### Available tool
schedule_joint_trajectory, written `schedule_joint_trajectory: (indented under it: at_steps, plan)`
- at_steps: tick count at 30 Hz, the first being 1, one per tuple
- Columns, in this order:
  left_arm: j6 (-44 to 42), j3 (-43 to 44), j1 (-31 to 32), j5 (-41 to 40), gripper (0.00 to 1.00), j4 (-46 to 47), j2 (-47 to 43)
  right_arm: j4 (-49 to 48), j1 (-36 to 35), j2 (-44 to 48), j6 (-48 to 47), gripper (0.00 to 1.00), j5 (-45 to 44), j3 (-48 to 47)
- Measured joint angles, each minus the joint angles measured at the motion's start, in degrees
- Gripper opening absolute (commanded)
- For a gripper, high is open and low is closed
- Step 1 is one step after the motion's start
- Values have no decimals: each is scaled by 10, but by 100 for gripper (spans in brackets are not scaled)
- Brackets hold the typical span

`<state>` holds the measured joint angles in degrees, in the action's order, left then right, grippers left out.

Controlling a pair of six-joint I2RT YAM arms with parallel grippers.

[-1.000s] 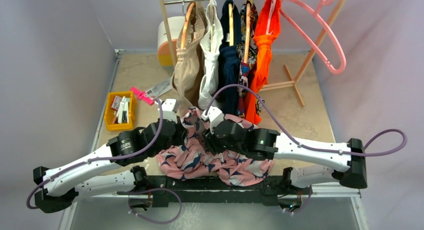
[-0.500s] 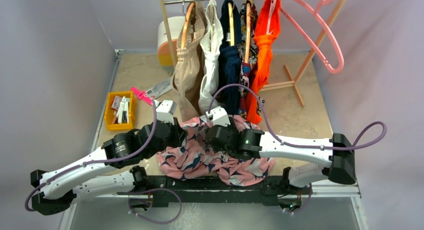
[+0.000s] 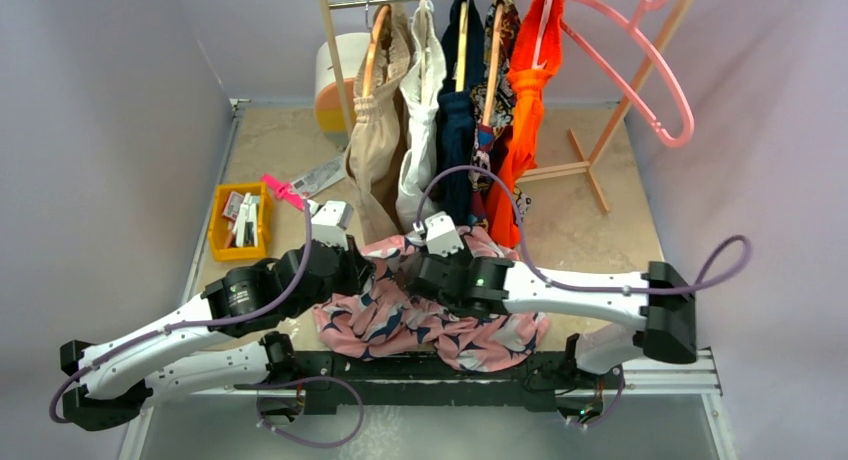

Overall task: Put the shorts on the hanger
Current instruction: Adjust the shorts at the center of the board.

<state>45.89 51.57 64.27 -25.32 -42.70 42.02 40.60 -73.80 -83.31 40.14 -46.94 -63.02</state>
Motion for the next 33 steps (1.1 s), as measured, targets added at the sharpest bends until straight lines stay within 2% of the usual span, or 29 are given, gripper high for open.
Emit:
schedule_joint_trajectory:
  at_steps: [2,5,9,12,19,23,26,28,29,31,33]
  plan:
    - [0,0,0,0,0,0,0,-35,-2,33,-34,53,16,9]
    - [0,0,0,-1,0,-2,2,-111,-5,130,-104,60,57,35]
    - [0,0,0,-5,0,-3,10,-159,-8,206,-153,63,82,38]
    - [0,0,0,-5,0,-3,17,-168,-8,205,-169,66,90,38]
    - [0,0,0,-5,0,-3,19,-165,-8,136,-184,70,100,46]
    - [0,1,0,-6,0,-4,19,-170,-8,146,-198,75,105,58]
    - [0,1,0,-7,0,-8,19,-183,-8,164,-209,74,106,76]
    - [0,2,0,-7,0,-12,19,-178,-7,167,-211,67,101,87]
    - [0,3,0,-7,0,-14,19,-172,-6,160,-207,60,91,87]
    - [0,6,0,-7,0,-17,19,-152,-4,134,-192,39,68,78]
    - [-2,11,0,-7,0,-20,19,-131,0,99,-172,11,45,62]
